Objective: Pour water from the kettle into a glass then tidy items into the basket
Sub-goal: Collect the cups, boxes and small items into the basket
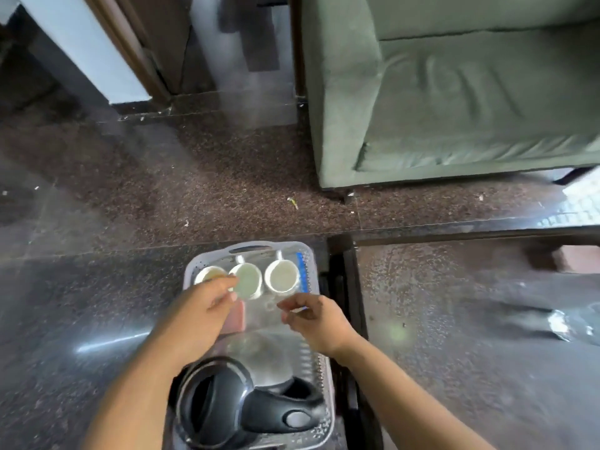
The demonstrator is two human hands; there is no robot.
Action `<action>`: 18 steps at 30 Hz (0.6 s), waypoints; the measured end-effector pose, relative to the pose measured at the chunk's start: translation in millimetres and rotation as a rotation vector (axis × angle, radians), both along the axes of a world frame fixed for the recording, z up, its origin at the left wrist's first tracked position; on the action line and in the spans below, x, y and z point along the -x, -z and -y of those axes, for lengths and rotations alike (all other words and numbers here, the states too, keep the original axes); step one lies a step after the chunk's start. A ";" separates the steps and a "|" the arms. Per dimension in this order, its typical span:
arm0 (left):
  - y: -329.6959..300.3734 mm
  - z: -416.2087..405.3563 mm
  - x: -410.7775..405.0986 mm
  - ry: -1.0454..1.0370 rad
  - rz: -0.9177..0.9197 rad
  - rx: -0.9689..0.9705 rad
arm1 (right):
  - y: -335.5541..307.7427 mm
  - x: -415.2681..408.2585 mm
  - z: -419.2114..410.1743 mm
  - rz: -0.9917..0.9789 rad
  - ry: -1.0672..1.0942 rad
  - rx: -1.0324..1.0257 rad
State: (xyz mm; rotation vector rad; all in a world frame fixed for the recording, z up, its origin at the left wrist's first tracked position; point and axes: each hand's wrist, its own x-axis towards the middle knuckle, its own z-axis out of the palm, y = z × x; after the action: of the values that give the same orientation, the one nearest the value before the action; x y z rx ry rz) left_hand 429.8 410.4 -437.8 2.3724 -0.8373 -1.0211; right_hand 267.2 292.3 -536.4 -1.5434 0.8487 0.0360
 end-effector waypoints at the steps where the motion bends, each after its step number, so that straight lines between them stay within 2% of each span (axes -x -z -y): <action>1: -15.3 21.3 19.6 0.068 0.060 0.050 | -6.5 12.0 7.4 0.038 0.083 0.001; 4: -52.0 87.0 97.9 0.358 0.263 0.128 | -22.8 58.8 39.3 0.133 0.352 0.074; 6: -56.9 125.7 150.8 0.515 0.301 0.136 | -35.0 99.9 66.3 0.151 0.521 0.159; 9: -37.6 174.7 217.4 0.594 0.308 0.173 | -44.2 172.2 105.6 0.154 0.731 0.232; 11: -20.3 204.4 261.6 0.552 0.242 0.211 | -42.2 224.3 128.6 0.117 0.854 0.265; 14: 13.2 247.5 324.1 0.393 -0.001 0.258 | -31.6 299.0 161.5 0.035 1.009 0.316; 18: 58.0 316.4 402.5 0.302 -0.248 0.187 | -9.4 389.8 207.6 -0.128 1.028 0.396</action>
State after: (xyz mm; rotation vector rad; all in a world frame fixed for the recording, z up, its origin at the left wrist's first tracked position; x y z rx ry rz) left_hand 27.3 94.0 -495.8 1.9532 -1.1613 -1.2618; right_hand -122.6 84.8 -527.0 -1.2951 1.7394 -0.8256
